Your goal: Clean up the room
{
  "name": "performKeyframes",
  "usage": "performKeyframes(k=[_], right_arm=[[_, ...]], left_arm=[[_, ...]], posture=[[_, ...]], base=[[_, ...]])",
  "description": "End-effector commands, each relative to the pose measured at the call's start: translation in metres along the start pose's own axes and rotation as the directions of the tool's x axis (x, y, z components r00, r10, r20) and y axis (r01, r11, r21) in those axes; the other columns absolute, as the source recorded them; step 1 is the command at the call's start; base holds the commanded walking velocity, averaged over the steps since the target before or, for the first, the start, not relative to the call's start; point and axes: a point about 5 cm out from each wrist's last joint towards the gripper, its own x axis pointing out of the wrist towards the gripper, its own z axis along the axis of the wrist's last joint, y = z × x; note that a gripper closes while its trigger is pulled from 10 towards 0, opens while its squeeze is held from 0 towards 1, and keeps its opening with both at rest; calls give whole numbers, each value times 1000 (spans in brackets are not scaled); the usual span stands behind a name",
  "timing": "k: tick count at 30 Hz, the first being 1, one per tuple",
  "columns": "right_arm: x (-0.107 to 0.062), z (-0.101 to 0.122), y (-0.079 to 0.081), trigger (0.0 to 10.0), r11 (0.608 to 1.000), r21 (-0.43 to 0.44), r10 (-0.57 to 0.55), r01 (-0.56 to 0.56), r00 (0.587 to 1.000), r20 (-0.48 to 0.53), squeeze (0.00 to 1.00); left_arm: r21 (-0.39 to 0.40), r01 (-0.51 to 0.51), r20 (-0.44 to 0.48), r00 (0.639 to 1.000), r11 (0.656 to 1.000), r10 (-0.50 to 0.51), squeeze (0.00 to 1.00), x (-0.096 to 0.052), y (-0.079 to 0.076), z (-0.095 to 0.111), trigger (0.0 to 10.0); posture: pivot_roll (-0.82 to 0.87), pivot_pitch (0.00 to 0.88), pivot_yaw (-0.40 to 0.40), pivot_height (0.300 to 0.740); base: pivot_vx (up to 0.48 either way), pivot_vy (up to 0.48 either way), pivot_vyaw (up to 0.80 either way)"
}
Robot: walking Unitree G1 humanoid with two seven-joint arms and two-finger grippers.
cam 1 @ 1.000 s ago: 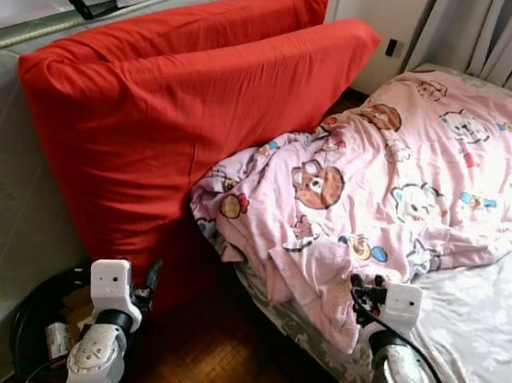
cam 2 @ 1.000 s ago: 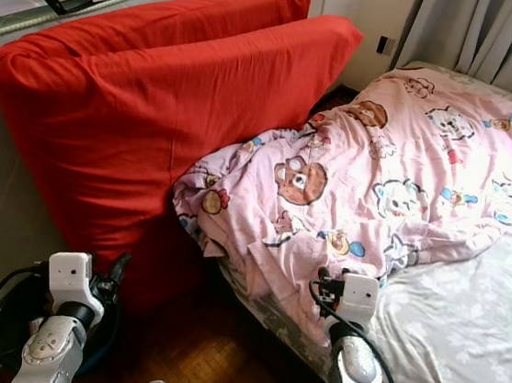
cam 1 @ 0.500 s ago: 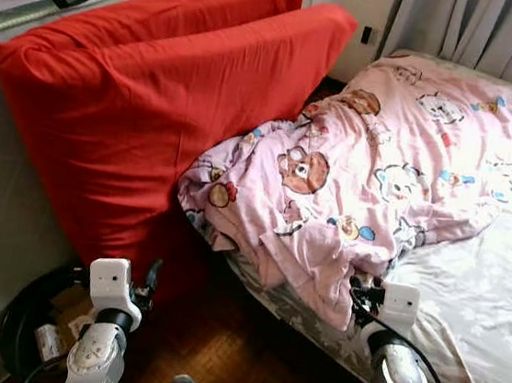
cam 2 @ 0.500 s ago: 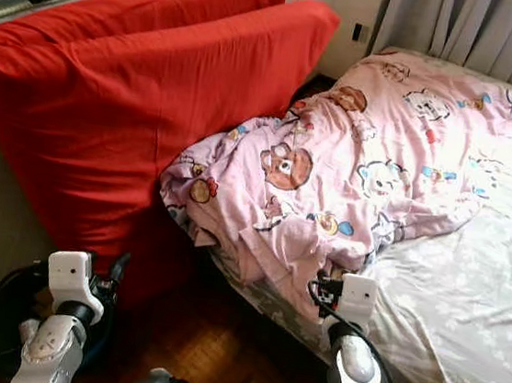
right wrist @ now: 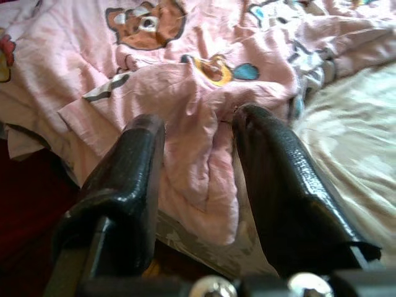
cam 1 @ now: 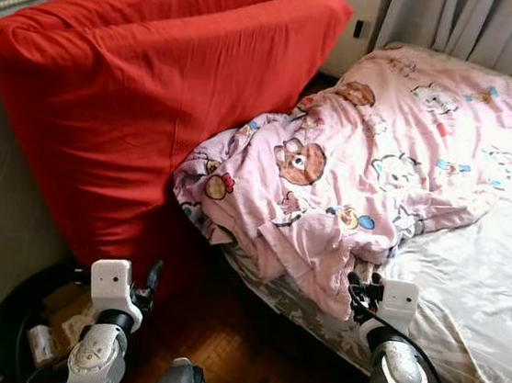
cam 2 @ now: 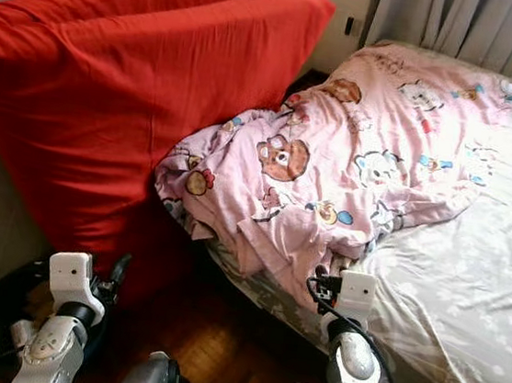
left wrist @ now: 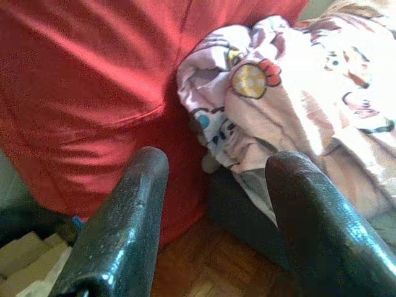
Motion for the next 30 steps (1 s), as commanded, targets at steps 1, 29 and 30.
performKeyframes(k=[1, 29, 30], right_arm=[[-1, -3, 1, 10000, 1000, 5, 4, -4, 1000, -11, 0], [0, -3, 3, 10000, 1000, 6, 18, -18, 1000, -14, 0], [0, -3, 3, 10000, 1000, 6, 18, -18, 1000, -13, 0]], left_arm=[[-9, -3, -18, 1000, 1000, 3, 0, -1, 1, -2, 10000], [-25, 9, -34, 999, 1000, -10, 0, 1, -1, -3, 10000], [-25, 9, -34, 999, 1000, -9, 0, 1, -1, -3, 10000]], posture=[[-60, 119, 54, 650], [-58, 125, 52, 650], [-59, 124, 53, 650]], base=[[0, 0, 0], [0, 0, 0], [0, 0, 0]])
